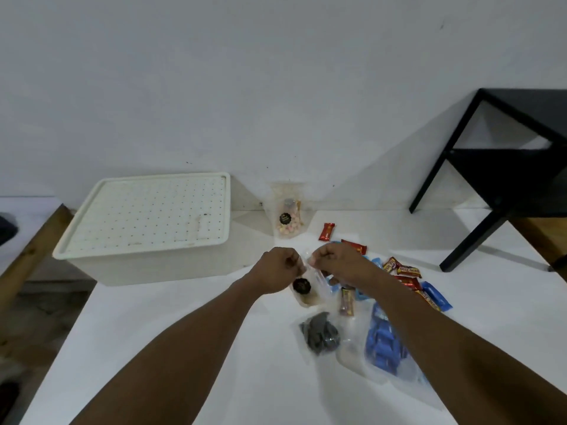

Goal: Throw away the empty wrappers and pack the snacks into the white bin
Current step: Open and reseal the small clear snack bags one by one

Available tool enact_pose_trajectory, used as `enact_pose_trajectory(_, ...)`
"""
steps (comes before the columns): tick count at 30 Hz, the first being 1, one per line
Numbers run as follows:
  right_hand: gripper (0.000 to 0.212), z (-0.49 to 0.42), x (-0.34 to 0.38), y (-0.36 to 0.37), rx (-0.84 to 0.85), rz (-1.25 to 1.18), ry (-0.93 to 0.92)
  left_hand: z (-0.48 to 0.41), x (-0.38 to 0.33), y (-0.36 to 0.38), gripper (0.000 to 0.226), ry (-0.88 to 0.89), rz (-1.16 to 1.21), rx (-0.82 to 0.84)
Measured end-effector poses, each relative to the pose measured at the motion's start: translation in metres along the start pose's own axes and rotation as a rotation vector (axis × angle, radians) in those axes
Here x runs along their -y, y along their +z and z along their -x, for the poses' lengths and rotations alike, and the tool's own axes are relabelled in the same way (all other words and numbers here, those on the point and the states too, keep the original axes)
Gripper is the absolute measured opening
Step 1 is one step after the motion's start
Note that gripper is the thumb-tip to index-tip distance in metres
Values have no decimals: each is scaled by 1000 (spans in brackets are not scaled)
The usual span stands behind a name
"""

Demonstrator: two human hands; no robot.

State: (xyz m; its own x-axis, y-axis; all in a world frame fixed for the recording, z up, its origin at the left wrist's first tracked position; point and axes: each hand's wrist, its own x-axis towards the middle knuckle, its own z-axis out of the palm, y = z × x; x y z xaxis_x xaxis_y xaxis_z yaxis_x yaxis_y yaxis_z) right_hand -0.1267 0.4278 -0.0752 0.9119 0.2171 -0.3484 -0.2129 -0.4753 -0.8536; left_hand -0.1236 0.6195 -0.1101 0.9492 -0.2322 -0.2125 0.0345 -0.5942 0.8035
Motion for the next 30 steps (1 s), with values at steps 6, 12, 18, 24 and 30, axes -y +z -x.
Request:
enact_pose_trajectory(6,14,-8,24,-17,-137,105,-162,-6,-20,-29,22,44,51,-144)
enact_pose_trajectory(12,12,-19,46,-31,-60,283,-219,-13,-47,-59,11,151,279,-68)
enact_pose_trajectory(18,14,-29,65,-40,-115,196,-277,-20,-52,-73,13,120,330,-182)
enact_pose_trajectory(24,21,-29,58,-42,-127,181,-239,-19,-44,-77,18,64,408,-227)
enact_pose_trajectory(30,25,-31,61,-36,-155,196,-238,-15,-43,-78,23,33,642,-228)
